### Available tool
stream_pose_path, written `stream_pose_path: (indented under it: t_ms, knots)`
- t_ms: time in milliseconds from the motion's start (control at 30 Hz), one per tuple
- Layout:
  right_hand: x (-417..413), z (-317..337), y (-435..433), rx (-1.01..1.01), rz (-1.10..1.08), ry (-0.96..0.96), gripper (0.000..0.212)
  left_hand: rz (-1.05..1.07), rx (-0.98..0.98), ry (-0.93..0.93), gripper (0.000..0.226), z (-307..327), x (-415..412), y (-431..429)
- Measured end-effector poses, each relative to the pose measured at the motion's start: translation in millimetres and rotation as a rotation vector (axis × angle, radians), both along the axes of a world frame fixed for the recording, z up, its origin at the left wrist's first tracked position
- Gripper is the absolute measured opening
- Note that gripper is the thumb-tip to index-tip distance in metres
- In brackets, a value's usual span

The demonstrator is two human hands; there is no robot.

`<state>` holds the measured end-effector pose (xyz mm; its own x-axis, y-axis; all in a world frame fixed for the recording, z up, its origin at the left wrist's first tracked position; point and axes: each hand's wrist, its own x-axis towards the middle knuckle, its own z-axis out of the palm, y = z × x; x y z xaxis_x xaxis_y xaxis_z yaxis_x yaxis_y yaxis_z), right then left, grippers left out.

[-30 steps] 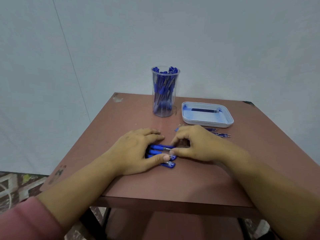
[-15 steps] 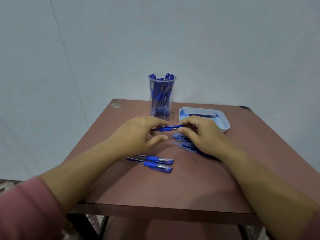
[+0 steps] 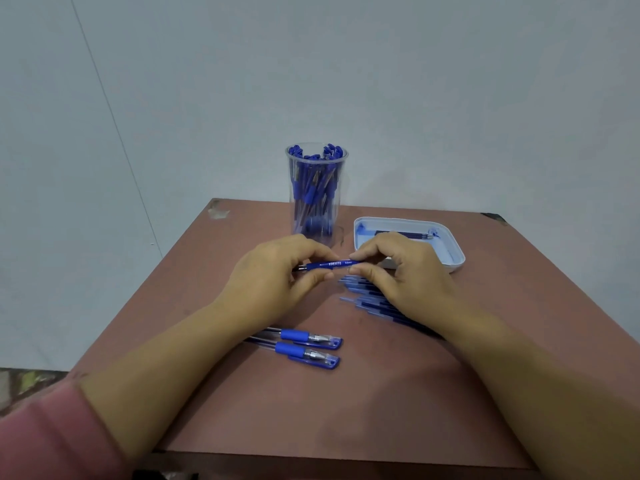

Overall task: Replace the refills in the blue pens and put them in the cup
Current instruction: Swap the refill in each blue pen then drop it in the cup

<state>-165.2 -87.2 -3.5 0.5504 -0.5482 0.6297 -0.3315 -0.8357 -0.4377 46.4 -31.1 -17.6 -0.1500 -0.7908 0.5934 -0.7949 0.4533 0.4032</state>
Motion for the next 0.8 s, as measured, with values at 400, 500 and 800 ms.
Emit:
stream_pose_path:
  t_ms: [400, 500, 800]
  knots:
    - [7, -5, 1, -0.124, 0.010, 0.042, 0.012, -0.098, 0.100, -0.013, 0.025, 5, 7, 1]
    - [1, -3, -2, -0.150, -0.008, 0.036, 0.008, -0.112, 0.109, -0.019, 0.030, 5, 10, -1]
    - [-8, 4, 5, 0.018, -0.038, 0.210, 0.010, -0.041, -0.003, 0.051, 0.025, 7, 23, -7]
